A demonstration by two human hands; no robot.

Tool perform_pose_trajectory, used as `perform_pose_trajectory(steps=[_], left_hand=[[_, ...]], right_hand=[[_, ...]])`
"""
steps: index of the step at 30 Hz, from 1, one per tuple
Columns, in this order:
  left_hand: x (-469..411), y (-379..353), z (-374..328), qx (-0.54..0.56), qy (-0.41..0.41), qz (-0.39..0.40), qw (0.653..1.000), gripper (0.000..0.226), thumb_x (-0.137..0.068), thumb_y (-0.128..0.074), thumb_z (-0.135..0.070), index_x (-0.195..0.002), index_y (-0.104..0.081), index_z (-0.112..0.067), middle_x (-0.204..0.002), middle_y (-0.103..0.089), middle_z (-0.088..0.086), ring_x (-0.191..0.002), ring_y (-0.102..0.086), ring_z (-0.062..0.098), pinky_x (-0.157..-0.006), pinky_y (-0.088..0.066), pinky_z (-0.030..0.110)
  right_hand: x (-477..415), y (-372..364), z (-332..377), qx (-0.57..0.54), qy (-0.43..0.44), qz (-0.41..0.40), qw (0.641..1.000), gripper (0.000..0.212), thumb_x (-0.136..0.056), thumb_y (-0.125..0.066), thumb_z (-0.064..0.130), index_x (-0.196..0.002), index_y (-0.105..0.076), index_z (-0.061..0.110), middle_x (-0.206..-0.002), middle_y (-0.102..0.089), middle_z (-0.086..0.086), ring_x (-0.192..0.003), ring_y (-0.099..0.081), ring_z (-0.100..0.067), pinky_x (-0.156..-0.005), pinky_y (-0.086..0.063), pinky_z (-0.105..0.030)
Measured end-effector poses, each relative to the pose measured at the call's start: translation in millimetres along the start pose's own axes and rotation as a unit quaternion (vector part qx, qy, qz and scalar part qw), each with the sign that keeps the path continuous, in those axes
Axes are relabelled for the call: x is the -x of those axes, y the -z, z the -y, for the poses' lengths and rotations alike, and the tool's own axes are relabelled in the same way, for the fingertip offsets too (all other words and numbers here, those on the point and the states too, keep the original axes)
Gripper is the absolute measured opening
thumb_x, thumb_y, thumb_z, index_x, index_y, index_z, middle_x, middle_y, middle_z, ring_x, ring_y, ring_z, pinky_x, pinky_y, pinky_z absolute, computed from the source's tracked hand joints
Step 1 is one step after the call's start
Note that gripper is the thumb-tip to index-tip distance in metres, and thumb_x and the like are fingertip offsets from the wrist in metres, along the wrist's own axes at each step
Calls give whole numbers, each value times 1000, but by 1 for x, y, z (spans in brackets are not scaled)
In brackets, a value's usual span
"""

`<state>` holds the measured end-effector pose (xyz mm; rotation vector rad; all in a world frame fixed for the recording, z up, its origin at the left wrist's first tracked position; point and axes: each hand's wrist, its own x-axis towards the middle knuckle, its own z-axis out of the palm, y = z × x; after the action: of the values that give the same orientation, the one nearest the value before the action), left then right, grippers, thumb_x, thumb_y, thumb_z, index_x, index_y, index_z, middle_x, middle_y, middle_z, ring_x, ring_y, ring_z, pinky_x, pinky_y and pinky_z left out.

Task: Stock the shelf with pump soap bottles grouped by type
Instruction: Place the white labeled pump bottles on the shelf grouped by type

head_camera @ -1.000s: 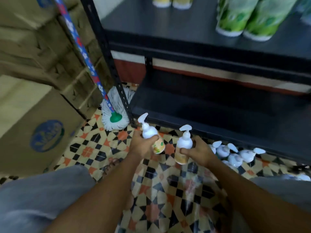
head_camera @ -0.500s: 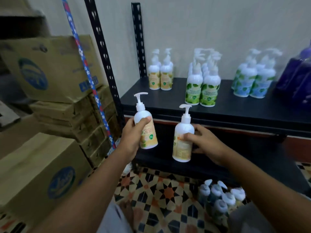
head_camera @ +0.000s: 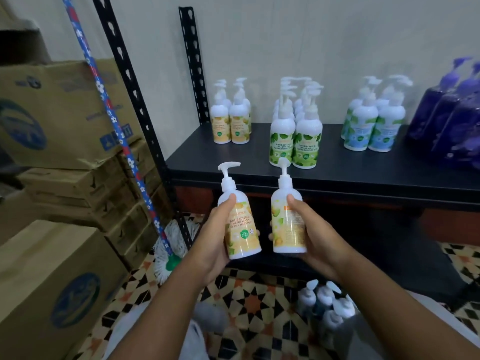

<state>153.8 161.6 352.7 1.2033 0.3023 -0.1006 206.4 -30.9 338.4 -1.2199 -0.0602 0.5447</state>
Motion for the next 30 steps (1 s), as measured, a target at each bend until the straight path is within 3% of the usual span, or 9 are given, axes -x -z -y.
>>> perform_pose_trajectory(steps=[2, 4, 7, 11, 14, 19, 24, 30], left_hand=[[-3, 0, 4, -15, -13, -10, 1000, 52, -88, -72, -29, -134, -51, -16, -120, -70, 19, -100, -74, 34, -81, -62, 48], [-6, 0, 8, -40, -35, -27, 998, 63, -80, -80, -19, -134, -46, -14, -120, -70, 19, -99, -75, 33, -79, -62, 47], [-9, -4, 11, -59, -56, -41, 996, 73, -70, -84, -23, -131, -45, -12, -116, -73, 15, -97, -76, 30, -80, -62, 47], [-11, -6, 12, -42, -79, -53, 995, 46, -88, -76, -13, -126, -50, -15, -116, -72, 15, -96, -76, 32, -76, -63, 44], [-9, -7, 11, -36, -81, -57, 994, 38, -91, -71, -15, -124, -52, -17, -113, -72, 14, -95, -76, 32, -72, -63, 41], [-8, -8, 11, -29, -80, -63, 994, 33, -94, -67, -17, -124, -54, -16, -114, -70, 15, -97, -75, 36, -73, -61, 41], [-9, -8, 14, -37, -77, -59, 995, 33, -93, -68, -19, -123, -56, -17, -111, -72, 13, -96, -75, 35, -83, -61, 47], [-10, -9, 17, -52, -91, -58, 993, 34, -90, -73, -19, -121, -58, -20, -107, -75, 10, -92, -77, 31, -80, -62, 46]], right_hand=[[-1, 3, -5, 11, 8, -22, 1000, 66, -78, -80, 39, -132, -51, 15, -111, -69, -16, -90, -71, -30, -73, -59, -43], [-2, 6, -9, 13, 15, -48, 999, 72, -77, -86, 26, -135, -44, 15, -120, -67, -18, -95, -72, -31, -73, -58, -42], [-2, 6, -9, 7, 25, -56, 998, 68, -78, -85, 20, -134, -46, 14, -124, -66, -17, -103, -71, -32, -75, -60, -42], [2, 3, -7, -7, 38, -35, 999, 39, -88, -73, 19, -125, -59, 15, -117, -68, -14, -104, -69, -30, -84, -60, -48], [4, 0, -6, -24, 33, -33, 999, 31, -93, -67, 21, -123, -64, 17, -112, -71, -9, -104, -70, -27, -84, -60, -48], [1, 0, -10, -54, 10, -58, 997, 50, -87, -70, 23, -133, -53, 14, -121, -70, -16, -104, -71, -32, -80, -59, -48], [5, -7, -9, -35, 34, -34, 998, 73, -69, -82, 27, -133, -48, 11, -112, -75, -15, -90, -73, -28, -79, -61, -46], [7, -7, -11, -38, 27, -38, 998, 45, -83, -76, 27, -125, -62, 15, -110, -73, -12, -96, -72, -26, -85, -60, -48]])
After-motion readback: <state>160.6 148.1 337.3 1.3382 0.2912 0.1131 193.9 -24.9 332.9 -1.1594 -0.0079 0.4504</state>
